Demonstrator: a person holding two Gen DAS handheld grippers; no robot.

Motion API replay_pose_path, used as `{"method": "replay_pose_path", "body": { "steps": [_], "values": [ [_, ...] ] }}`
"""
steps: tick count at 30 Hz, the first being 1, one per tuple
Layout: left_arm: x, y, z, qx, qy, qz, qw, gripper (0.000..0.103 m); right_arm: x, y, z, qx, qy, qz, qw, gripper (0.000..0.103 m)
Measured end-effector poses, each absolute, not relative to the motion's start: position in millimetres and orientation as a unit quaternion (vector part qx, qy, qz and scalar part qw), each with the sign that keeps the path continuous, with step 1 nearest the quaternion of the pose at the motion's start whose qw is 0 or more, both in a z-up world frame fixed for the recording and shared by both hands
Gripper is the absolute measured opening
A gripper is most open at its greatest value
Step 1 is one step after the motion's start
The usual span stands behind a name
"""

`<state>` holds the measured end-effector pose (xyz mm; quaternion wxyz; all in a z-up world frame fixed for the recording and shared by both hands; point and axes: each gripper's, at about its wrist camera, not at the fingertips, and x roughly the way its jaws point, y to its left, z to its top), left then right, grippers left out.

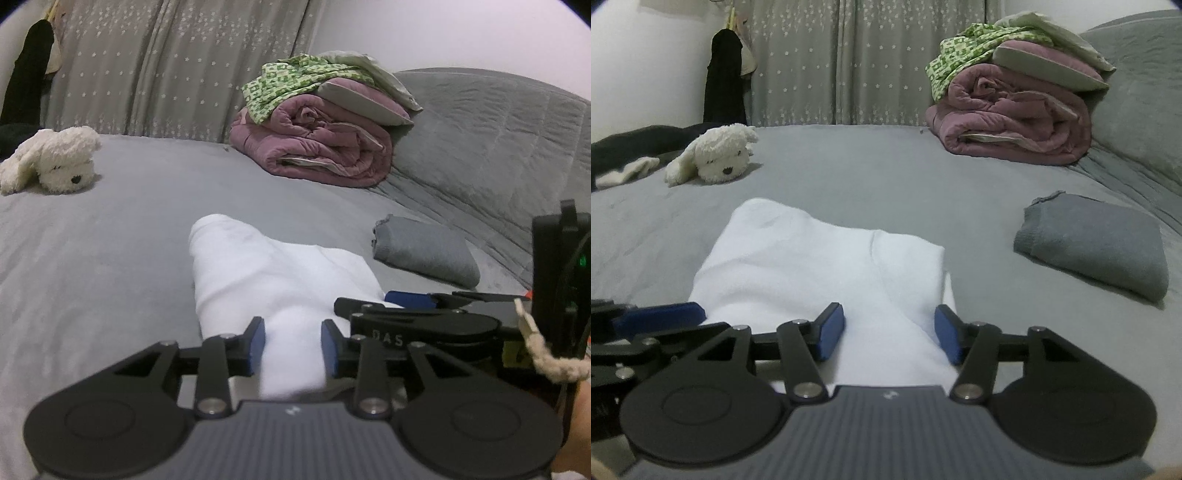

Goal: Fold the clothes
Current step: 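Lift the white shirt with both grippers and fold it in half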

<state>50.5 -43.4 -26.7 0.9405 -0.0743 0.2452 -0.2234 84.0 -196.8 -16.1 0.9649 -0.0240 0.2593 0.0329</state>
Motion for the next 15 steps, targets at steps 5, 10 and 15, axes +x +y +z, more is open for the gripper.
{"method": "replay_pose_path", "body": {
  "steps": [5, 10, 15],
  "values": [
    [53, -38, -17, -0.087, 0.238, -0.224, 0.941, 0.038, 73, -197, -4, -0.019, 0.253, 0.042, 0.966, 0.060],
    [55, -35, -14, -0.096, 0.226, -0.227, 0.942, 0.039, 62, -200, 4, -0.007, 0.249, 0.056, 0.967, 0.062],
    [52, -44, -25, -0.073, 0.236, -0.226, 0.942, 0.040, 54, -204, -1, -0.020, 0.261, 0.058, 0.964, 0.063]
  ]
}}
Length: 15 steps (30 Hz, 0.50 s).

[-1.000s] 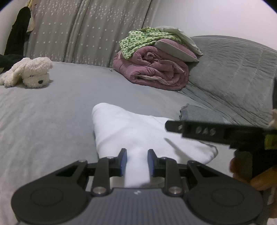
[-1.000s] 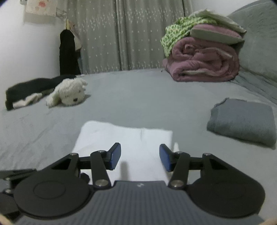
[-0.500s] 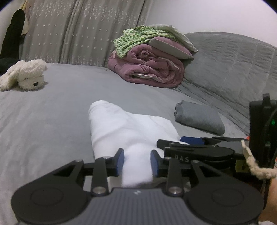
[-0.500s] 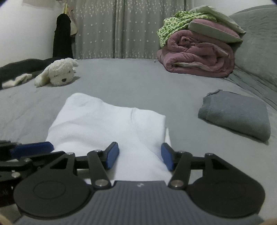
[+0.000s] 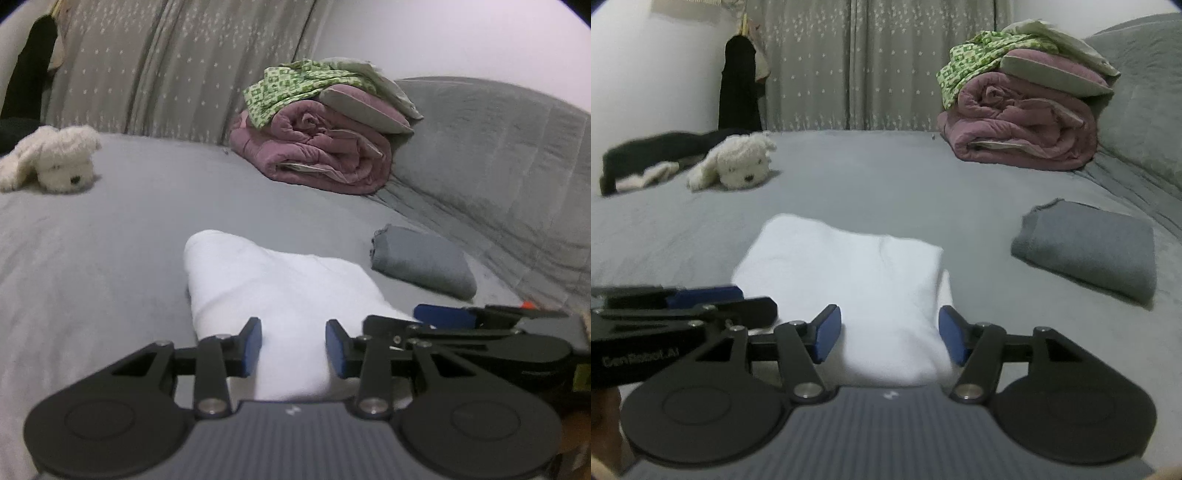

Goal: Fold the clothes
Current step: 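Lift the white shirt with both grippers and fold it in half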

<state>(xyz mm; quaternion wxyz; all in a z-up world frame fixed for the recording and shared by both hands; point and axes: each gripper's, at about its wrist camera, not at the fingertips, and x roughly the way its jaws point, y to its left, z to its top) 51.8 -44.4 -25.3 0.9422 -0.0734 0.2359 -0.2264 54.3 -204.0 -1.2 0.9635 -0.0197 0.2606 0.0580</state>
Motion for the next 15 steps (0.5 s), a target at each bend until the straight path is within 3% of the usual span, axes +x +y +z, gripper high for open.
{"method": "replay_pose_path", "body": {
  "steps": [15],
  "values": [
    [32, -37, -7, -0.058, 0.273, -0.284, 0.917, 0.062, 34, -266, -2, 0.116, 0.316, 0.067, 0.939, 0.070]
  ]
}}
